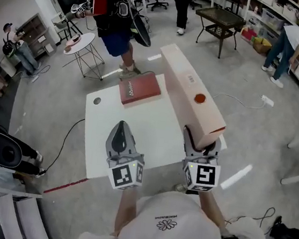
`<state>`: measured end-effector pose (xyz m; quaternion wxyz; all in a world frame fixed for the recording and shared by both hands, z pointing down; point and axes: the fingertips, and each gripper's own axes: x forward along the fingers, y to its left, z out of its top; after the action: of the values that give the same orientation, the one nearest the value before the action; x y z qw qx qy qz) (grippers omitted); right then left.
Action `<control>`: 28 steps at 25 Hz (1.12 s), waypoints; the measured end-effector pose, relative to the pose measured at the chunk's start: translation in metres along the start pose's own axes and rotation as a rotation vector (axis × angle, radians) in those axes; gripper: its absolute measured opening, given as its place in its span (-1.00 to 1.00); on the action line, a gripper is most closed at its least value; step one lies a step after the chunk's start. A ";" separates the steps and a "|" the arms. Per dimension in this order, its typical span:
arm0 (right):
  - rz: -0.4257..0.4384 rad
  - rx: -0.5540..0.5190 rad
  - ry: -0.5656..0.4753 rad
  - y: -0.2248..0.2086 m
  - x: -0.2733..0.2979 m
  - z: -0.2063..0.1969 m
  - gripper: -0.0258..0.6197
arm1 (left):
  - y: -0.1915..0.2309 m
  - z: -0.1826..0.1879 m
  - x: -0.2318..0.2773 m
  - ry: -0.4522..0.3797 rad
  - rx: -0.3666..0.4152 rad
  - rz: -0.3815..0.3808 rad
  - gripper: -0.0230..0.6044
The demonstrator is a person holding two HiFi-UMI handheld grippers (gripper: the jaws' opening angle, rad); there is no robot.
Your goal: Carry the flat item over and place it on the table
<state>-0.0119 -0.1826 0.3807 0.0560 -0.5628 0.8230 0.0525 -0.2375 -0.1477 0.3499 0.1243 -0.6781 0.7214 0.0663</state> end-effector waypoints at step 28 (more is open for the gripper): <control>0.012 -0.339 -0.008 -0.030 0.024 0.005 -0.04 | -0.013 -0.009 0.020 0.027 0.012 0.013 -0.87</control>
<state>0.0077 -0.2144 0.3714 -0.0371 -0.5591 0.8054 0.1932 -0.2262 -0.1700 0.3539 0.1184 -0.6734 0.7278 0.0536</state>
